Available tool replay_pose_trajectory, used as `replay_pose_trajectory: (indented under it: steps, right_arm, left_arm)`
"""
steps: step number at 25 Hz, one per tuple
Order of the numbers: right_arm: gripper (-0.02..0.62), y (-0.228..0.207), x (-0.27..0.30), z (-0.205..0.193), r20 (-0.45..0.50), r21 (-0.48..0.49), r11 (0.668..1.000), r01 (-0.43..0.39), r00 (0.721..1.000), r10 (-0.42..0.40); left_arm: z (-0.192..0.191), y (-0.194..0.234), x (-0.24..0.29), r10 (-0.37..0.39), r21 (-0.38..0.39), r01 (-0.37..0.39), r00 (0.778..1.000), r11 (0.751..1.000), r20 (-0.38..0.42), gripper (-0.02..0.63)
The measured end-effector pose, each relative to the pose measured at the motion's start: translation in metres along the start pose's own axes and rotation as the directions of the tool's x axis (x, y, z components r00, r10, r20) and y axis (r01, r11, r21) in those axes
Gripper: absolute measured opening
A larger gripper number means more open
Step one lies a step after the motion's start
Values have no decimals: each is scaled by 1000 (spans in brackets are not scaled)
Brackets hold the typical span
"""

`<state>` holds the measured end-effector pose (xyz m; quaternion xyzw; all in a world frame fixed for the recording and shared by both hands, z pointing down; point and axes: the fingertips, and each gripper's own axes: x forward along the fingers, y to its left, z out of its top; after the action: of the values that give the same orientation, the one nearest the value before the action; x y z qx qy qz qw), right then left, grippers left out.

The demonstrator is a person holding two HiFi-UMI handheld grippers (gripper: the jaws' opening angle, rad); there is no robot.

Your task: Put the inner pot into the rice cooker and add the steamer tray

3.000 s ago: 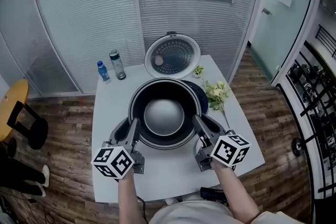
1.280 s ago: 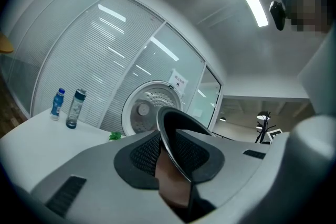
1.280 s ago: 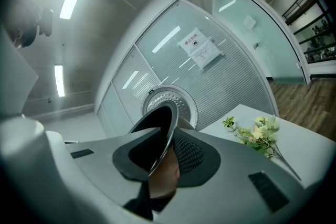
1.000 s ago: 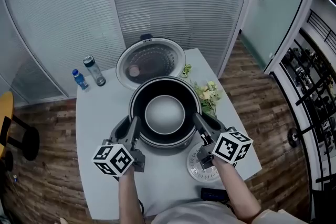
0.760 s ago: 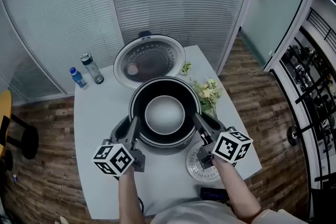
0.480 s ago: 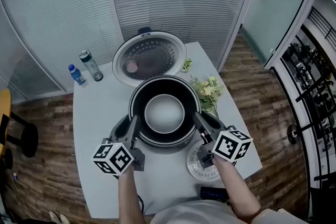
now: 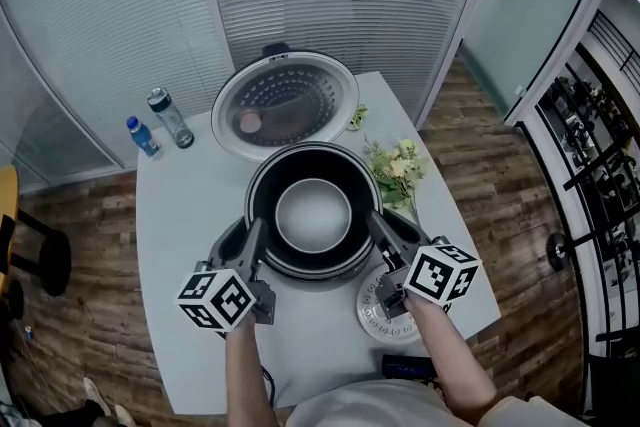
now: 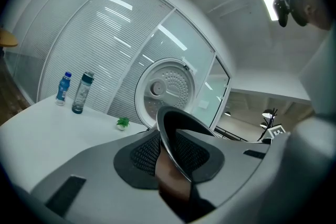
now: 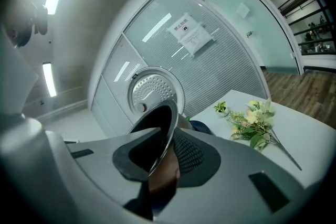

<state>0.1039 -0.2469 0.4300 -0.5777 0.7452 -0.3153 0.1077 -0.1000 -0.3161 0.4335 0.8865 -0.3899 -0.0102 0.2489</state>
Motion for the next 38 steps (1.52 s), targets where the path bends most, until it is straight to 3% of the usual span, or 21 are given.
replay_pose_trajectory:
  steps: [7,13,38]
  right_arm:
    - [89,-9,4,-8,-41,-14,1000,24,999,-25]
    - [97,-13,10,-13,-85,-71,997,29,996,-35]
    - [120,-34,25,-35,-223,-241,966,91,964,-146]
  left_arm:
    - [-5,3,6,9,14,-8,1000,1000,-23,95]
    - [-13,8,10,50,93,-44,997,995,-63,97]
    - [-43,24,22,122,171,-91,975,981,-184,114]
